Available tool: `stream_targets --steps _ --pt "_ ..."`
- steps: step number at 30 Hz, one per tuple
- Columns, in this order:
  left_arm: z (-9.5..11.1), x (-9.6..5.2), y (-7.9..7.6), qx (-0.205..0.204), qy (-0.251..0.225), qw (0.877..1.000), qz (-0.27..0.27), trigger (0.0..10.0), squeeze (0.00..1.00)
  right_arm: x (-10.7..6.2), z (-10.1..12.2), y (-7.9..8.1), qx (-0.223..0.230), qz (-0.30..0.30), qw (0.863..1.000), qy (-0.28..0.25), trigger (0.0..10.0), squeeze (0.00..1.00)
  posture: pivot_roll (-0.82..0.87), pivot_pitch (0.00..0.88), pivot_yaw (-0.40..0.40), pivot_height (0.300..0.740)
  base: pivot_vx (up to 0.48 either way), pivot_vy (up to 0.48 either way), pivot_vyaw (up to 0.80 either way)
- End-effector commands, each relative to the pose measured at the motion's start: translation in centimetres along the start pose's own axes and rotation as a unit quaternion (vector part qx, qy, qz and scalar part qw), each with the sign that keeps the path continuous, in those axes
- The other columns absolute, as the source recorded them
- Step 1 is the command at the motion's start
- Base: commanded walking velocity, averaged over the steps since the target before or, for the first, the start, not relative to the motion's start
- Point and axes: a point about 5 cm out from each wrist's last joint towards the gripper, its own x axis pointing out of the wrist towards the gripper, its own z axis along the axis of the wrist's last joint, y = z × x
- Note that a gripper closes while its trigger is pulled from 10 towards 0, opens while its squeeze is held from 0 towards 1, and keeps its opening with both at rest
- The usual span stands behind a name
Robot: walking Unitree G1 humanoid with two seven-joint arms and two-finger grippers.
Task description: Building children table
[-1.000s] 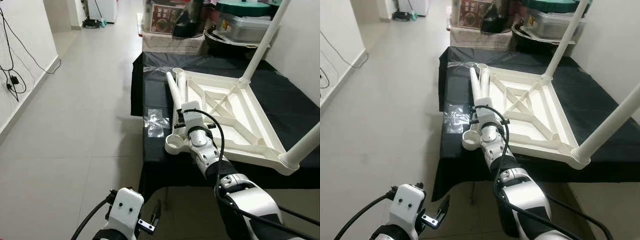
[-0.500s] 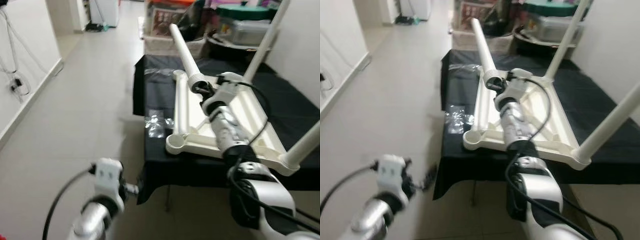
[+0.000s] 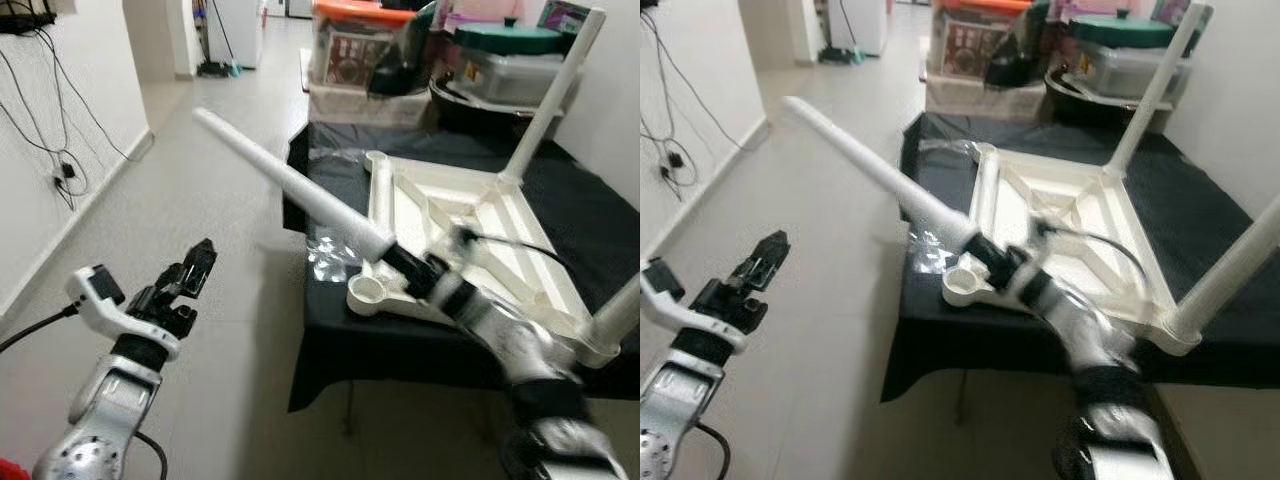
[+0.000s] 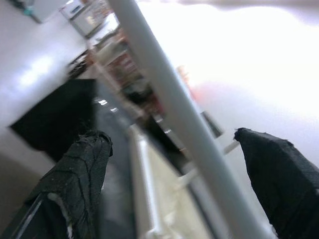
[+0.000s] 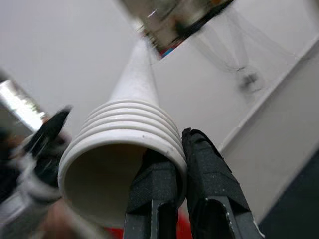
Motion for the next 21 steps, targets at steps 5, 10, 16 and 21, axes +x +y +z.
stream_targets --steps 5,10,16,21 --pt "0.2 -0.3 0.1 -0.040 0.010 0.999 -0.016 10.0 0.00 -0.6 -0.4 1.5 0.023 0.069 0.997 0.026 0.0 0.00 0.07 0.000 -0.079 0.740 0.000 0.000 0.00" --pt "0.7 -0.2 0.3 -0.045 0.008 0.999 -0.013 10.0 0.00 -1.0 -1.1 2.0 0.035 0.088 0.994 0.054 0.0 0.00 0.07 0.000 -0.079 0.740 0.000 0.000 0.00" --pt "1.6 0.0 0.8 -0.073 -0.004 0.997 -0.004 10.0 0.00 -2.4 -2.2 2.9 0.054 0.116 0.987 0.098 0.0 0.00 0.07 0.000 -0.080 0.740 0.000 0.000 0.00" --pt "2.0 -0.1 0.6 -0.097 -0.009 0.995 -0.024 10.0 0.00 -3.0 -3.0 2.9 0.060 0.121 0.983 0.126 0.0 0.00 0.07 0.000 -0.082 0.740 0.000 0.000 0.00"
